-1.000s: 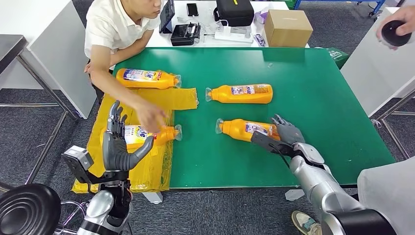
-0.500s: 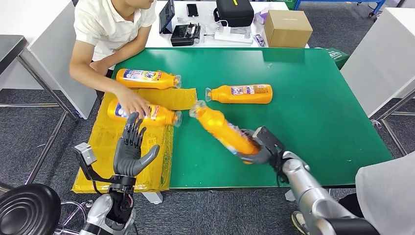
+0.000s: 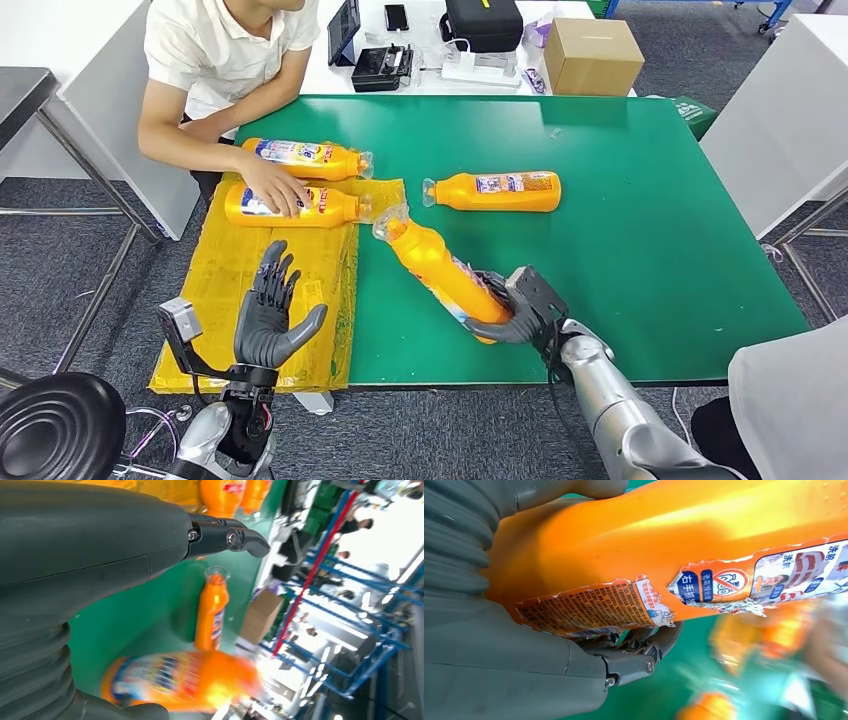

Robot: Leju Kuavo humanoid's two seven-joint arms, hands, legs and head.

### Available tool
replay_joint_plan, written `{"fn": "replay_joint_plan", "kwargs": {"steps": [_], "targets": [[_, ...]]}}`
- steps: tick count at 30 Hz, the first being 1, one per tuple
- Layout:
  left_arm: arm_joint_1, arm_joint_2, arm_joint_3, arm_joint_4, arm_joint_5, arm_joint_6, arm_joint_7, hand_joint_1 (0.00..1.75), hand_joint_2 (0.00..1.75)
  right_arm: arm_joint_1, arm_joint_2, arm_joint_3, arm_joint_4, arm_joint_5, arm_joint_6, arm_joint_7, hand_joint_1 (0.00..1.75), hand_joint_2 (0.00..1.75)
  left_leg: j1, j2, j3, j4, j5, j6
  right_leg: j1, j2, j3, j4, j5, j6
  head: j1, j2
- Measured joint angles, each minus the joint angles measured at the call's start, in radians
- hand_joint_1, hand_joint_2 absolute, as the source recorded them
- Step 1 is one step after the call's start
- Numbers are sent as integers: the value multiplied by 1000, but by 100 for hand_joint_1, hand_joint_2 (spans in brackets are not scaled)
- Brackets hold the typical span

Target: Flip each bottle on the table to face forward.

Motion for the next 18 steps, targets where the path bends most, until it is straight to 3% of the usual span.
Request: {"fn": "replay_joint_plan", "kwargs": {"steps": [7,18], "targets": [[24,0,-70,23,10,-12,40,0,175,104,79,107,-246,-225,-51,46,175,175,1,1,-2,-1,0,0,1,0,-4,0,0,-1,0,0],[13,1,-165,36,106,-18,98,0,175,132,164,341,-294,-192,-221,15,175,175,1,1,-4,-1,0,0,0,0,-6,0,0,-1,0,0]]}}
